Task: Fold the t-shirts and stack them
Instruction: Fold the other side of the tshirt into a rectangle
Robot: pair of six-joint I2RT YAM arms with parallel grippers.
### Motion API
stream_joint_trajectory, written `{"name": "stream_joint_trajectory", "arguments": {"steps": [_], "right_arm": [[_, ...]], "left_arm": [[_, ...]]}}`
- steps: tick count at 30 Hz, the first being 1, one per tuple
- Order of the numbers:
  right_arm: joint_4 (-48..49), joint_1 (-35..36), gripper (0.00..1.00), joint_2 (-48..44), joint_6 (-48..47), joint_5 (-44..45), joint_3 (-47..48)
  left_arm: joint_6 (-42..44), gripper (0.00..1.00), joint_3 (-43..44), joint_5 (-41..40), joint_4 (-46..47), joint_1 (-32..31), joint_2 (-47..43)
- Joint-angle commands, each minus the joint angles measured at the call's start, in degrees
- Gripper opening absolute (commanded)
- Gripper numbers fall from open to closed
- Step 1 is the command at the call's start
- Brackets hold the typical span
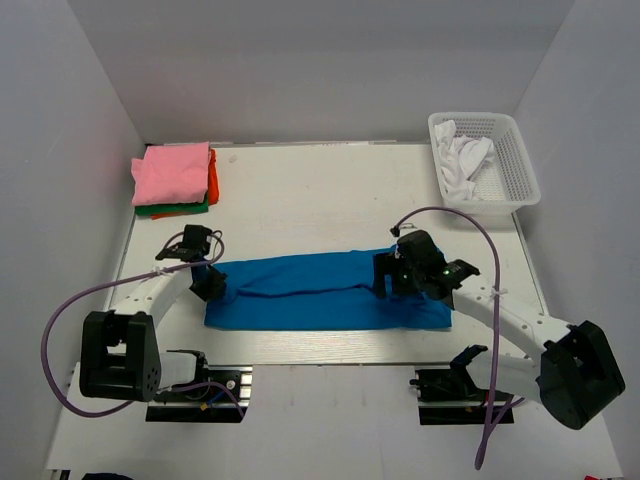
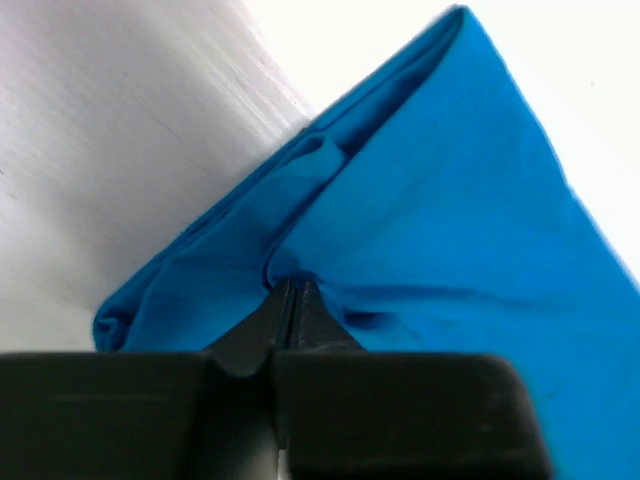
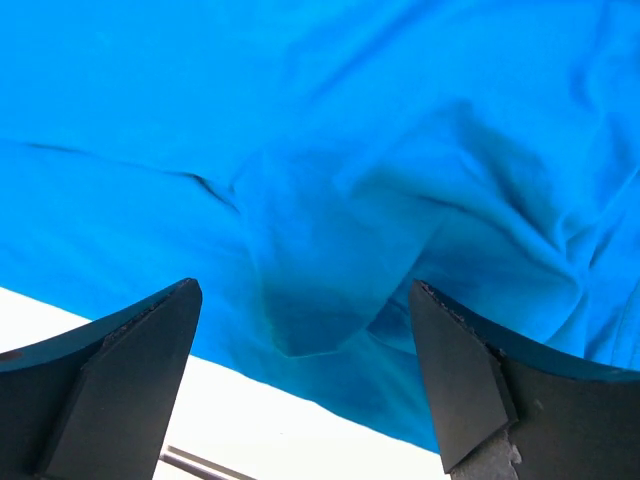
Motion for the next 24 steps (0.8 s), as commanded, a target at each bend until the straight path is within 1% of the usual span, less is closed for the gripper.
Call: {"name": "stream_joint_trajectory", "arguments": {"steps": [1,5,8,11,13,17,20,21,22,23,24], "right_arm": [[2.5,-0.1,0.9,-1.8,0.0,0.5,-0.2],[3.2,0.0,0.9,-1.6,0.5,0.3,-1.4],[4.5,0.0,0.9,-1.7,1.4,0.3,-2.9],[5.5,0.1,0.9,-2.0,2.0,1.0,-3.9],[5.7,0.0,0.9,-2.1,2.2,1.7,-4.5],[5.9,-0.1,0.9,-1.5,2.4,2.7,-5.4],[6.1,-0.1,0.9,-1.1,2.8,2.6,-5.6],[6.1,0.0,0.9,-0.8,2.8,2.7,-5.8],[5.8,0.0,0.9,-0.4,2.8,3.0,-5.9],[5.4,-0.1,0.9,-0.4,2.8,3.2,-5.7],[5.2,-0.3,0.9,-0.4,2.8,3.3,-5.6]], "left_arm": [[-1.0,0.0,0.6,-0.8,0.7,-0.2,-1.8],[-1.0,0.0,5.4,-3.8,-0.5,-0.2,-1.8],[1.2,0.0,8.8,-5.1,-0.5,-0.2,-4.5],[3.0,0.0,12.7,-8.4,-0.5,-0.2,-6.4],[4.8,0.0,14.9,-8.4,-1.0,-0.2,-7.0],[5.6,0.0,14.1,-9.4,-0.2,-0.2,-8.2],[0.9,0.0,10.0,-13.4,-4.1,-0.2,-8.2],[-0.6,0.0,7.1,-14.8,-5.2,-0.2,-8.2],[-2.7,0.03,5.5,-14.8,-7.0,-0.2,-8.2],[-3.8,0.29,2.6,-15.9,-7.9,0.6,-8.2],[-4.7,0.44,1.5,-16.5,-8.8,0.6,-8.2]]}}
